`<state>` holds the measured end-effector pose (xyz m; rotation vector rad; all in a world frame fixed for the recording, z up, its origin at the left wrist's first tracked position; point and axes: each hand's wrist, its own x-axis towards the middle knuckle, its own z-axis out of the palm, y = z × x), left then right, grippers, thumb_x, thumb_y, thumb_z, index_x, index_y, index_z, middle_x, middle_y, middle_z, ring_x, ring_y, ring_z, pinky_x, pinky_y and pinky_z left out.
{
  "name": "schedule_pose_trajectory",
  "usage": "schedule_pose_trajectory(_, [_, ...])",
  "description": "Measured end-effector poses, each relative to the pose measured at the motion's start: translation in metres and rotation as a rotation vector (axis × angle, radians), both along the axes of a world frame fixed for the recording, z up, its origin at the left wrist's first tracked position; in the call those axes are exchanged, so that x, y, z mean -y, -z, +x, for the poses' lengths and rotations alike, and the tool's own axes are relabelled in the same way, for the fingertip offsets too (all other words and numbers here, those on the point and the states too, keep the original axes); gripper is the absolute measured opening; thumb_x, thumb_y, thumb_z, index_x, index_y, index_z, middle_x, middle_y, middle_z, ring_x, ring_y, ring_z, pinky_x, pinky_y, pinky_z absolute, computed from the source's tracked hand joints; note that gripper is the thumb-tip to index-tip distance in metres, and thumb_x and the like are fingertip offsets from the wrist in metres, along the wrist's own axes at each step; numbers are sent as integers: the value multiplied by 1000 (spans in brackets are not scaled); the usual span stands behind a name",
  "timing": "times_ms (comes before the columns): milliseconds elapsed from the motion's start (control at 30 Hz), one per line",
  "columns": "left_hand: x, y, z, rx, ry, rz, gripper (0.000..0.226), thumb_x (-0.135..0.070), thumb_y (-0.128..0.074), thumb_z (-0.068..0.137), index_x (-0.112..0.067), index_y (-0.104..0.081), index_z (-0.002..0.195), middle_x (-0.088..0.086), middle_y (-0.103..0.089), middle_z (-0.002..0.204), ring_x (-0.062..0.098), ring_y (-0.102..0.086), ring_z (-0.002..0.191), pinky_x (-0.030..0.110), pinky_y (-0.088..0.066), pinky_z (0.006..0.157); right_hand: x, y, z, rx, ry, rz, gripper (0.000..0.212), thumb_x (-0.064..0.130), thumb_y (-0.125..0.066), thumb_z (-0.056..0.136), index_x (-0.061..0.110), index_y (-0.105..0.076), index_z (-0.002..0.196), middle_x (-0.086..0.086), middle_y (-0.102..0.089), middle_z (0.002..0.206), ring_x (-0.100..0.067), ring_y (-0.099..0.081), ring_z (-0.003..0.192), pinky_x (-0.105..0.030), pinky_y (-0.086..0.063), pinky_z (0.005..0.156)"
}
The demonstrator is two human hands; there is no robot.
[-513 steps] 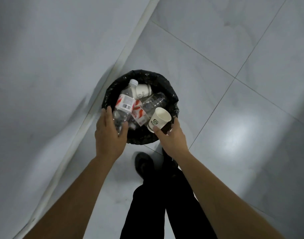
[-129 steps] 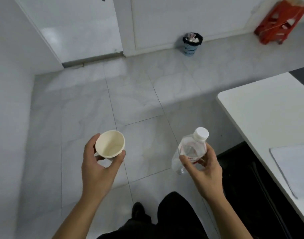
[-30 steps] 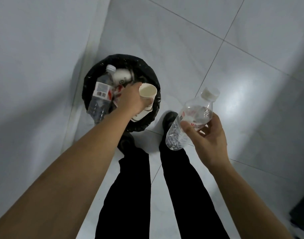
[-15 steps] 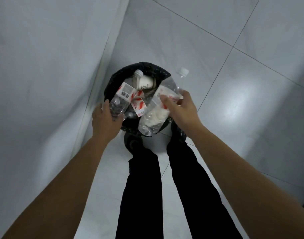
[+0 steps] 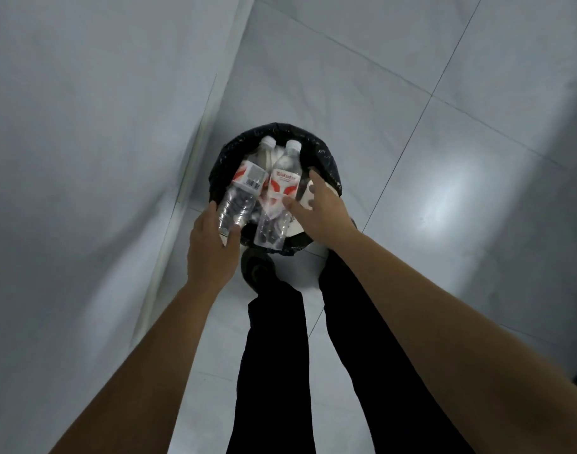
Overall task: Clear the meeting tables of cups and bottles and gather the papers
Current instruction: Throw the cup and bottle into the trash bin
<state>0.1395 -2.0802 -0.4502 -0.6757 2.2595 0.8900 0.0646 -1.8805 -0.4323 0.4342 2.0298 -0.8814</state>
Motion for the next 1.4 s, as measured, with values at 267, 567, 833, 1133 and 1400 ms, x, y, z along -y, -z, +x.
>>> schedule_pose_trajectory(267, [-21,-235,-21,-264,-80,34,50,-30,-51,101,-13,-41,148,8,-48,147,22,-44,136,36,-36,110,-87,-219,11,-217,-111,128,58,50,-38,103,25,-29,154,-1,-38,155,-20,-51,131,-38,-39,107])
schedule_pose_trajectory(567, [-70,-488,-5,-564,-164,254,65,-64,-49,81,-28,-52,135,-10,-60,133,5,-56,123,31,-45,100,-158,-460,61,-609,268,44,60,49,-51,96,32,-32,151,10,-49,144,-4,-53,123,-28,-49,99])
schedule_pose_trajectory(833, [-89,-560,8,-695,114,389,40,-35,-63,93,-32,-52,131,-18,-60,129,0,-56,121,37,-49,100,-146,-525,144,-861,688,1,40,32,-60,98,34,-51,136,14,-56,133,5,-56,118,-25,-52,95])
schedule_pose_trajectory(1133, [-94,-553,31,-561,687,562,46,-26,-69,89,-35,-55,131,-17,-61,127,-1,-60,114,27,-52,90,-95,-536,304,-843,1109,248,47,34,-64,94,33,-49,139,22,-53,135,5,-55,121,-23,-51,93])
schedule_pose_trajectory(1400, [-206,-573,124,-414,1088,769,44,-10,-66,90,-21,-55,131,-8,-64,125,6,-60,117,8,-49,83,-65,-559,478,-843,1599,517,48,32,-66,92,48,-44,132,27,-52,131,10,-54,117,-15,-48,86])
